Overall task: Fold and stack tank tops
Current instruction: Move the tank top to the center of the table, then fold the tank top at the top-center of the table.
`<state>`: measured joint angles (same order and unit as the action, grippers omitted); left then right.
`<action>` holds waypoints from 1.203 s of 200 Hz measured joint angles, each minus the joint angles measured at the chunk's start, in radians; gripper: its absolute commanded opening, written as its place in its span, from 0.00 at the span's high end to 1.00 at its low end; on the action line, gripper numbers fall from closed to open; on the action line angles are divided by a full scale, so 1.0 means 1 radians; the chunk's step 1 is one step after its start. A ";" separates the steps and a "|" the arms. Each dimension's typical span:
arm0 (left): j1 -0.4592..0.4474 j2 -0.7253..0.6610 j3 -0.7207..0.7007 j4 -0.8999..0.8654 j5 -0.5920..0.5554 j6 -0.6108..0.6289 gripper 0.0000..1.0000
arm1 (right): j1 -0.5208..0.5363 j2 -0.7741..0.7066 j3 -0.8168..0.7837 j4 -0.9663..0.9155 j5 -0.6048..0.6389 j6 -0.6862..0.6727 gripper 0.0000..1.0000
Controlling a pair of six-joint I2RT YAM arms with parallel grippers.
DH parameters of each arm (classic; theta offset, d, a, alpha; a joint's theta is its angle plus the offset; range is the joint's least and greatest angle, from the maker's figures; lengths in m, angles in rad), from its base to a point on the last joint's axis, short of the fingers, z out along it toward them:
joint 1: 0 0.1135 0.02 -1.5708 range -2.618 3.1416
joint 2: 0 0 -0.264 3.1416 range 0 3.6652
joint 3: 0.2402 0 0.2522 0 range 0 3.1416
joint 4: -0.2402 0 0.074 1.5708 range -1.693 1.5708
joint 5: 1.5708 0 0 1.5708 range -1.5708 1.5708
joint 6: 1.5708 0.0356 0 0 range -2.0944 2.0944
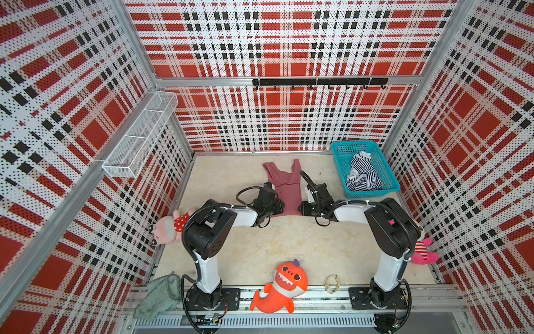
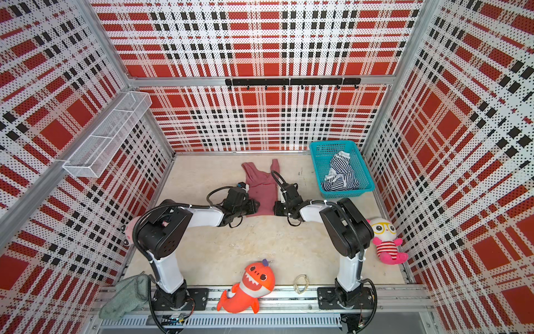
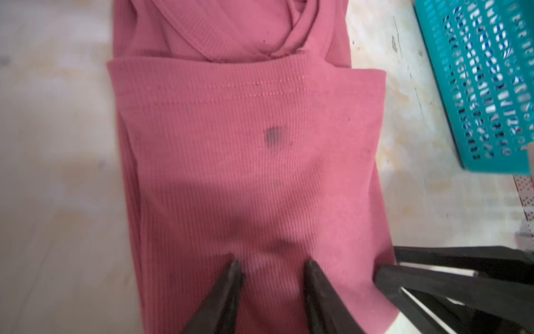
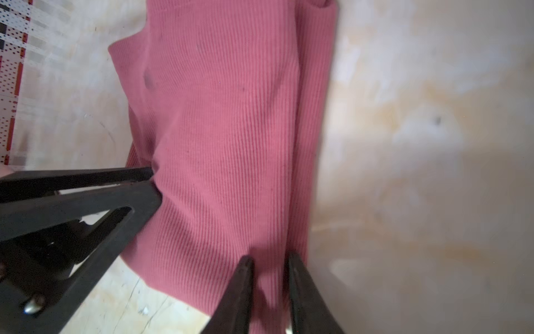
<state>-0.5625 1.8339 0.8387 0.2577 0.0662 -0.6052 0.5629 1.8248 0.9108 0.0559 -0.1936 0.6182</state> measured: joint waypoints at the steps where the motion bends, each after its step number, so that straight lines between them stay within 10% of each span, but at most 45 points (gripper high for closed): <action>1: -0.001 -0.003 -0.003 0.000 0.000 0.000 0.60 | 0.003 -0.005 -0.006 0.000 0.003 -0.002 0.74; 78: -0.044 -0.253 -0.070 -0.215 -0.028 -0.009 0.33 | 0.107 -0.250 -0.154 -0.134 0.030 0.116 0.56; 240: 0.026 -0.507 -0.437 -0.122 0.134 -0.174 0.41 | 0.105 -0.325 -0.275 -0.107 -0.137 0.263 0.62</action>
<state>-0.5369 1.3266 0.4015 0.1352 0.2005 -0.7788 0.6674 1.5002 0.6361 -0.0509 -0.3309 0.8810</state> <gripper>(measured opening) 0.585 0.374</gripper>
